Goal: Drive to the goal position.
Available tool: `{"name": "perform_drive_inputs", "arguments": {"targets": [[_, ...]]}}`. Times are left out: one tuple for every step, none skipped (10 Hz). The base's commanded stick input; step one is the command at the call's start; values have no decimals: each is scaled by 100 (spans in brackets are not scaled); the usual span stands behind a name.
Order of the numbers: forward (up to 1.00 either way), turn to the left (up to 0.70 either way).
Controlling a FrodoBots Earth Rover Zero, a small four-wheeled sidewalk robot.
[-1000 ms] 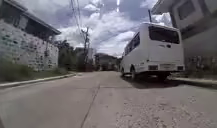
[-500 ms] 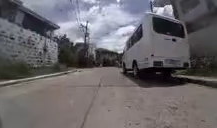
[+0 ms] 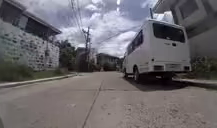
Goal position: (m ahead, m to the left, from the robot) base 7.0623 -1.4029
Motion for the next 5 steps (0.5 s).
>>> {"name": "perform_drive_inputs", "arguments": {"targets": [[50,0],[50,0],[50,0],[50,0],[50,0]]}}
